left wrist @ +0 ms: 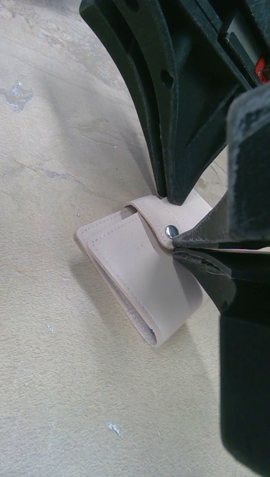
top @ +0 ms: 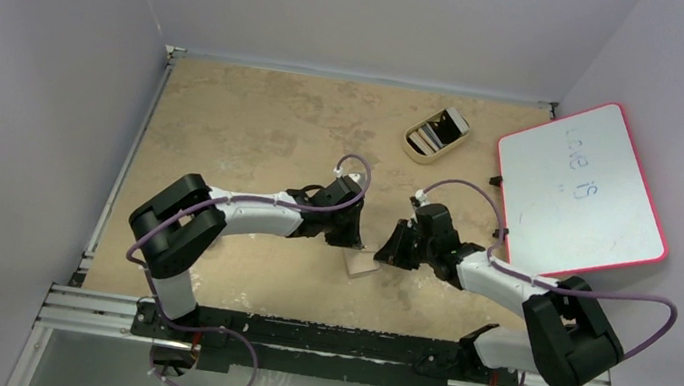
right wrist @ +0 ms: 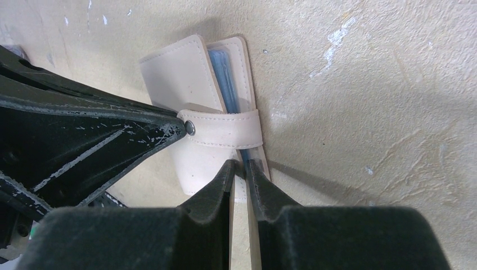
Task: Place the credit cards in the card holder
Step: Close the card holder at the center of the board.
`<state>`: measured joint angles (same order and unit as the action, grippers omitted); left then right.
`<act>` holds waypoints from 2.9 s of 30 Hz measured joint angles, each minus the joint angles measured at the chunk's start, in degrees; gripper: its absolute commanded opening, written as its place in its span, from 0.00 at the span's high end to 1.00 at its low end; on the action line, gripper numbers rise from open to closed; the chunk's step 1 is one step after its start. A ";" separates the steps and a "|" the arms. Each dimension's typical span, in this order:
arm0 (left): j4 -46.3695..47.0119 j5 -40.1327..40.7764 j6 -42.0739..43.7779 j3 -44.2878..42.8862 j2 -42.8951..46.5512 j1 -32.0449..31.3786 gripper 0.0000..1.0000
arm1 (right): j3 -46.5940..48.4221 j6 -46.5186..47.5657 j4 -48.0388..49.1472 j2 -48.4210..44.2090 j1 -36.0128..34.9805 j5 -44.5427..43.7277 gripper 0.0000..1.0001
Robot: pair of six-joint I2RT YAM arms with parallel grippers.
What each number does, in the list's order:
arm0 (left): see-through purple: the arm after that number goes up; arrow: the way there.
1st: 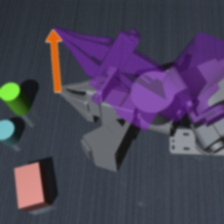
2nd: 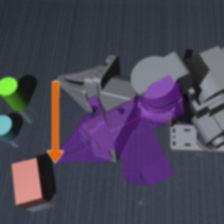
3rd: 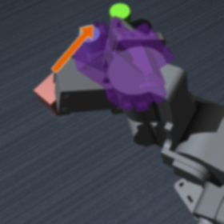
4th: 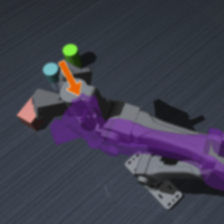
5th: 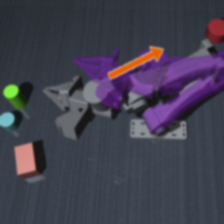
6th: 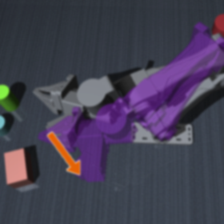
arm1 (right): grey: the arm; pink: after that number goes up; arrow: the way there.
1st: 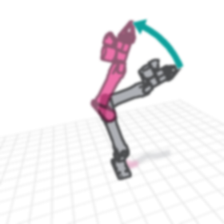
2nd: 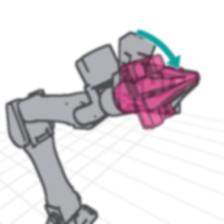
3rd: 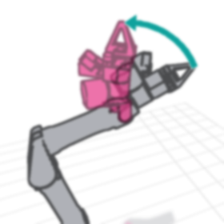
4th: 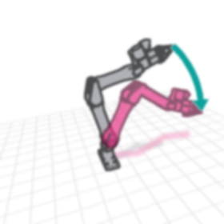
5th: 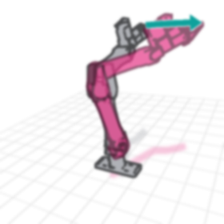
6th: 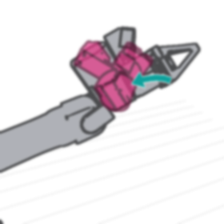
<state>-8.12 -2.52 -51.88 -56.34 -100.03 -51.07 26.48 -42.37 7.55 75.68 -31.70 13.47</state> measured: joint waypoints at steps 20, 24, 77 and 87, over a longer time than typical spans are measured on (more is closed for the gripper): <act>-0.09 0.02 0.00 0.02 0.00 -0.07 1.00 | 9.16 1.49 -6.69 -2.21 -0.02 -0.66 0.81; 0.31 0.02 -0.02 0.37 0.00 -0.07 1.00 | 10.69 2.08 -7.19 1.42 -0.48 -0.87 0.82; -2.01 1.51 0.00 1.92 1.99 -0.07 1.00 | 17.51 4.00 -11.91 11.41 -12.55 -11.93 1.00; -3.32 3.48 -0.98 3.93 5.09 0.04 0.86 | 18.99 4.28 -12.59 12.72 -16.52 -16.74 1.00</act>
<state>-11.44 0.95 -52.86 -52.40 -94.94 -51.03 45.47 -38.09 -5.04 88.40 -48.23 -3.27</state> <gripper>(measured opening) 0.116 0.030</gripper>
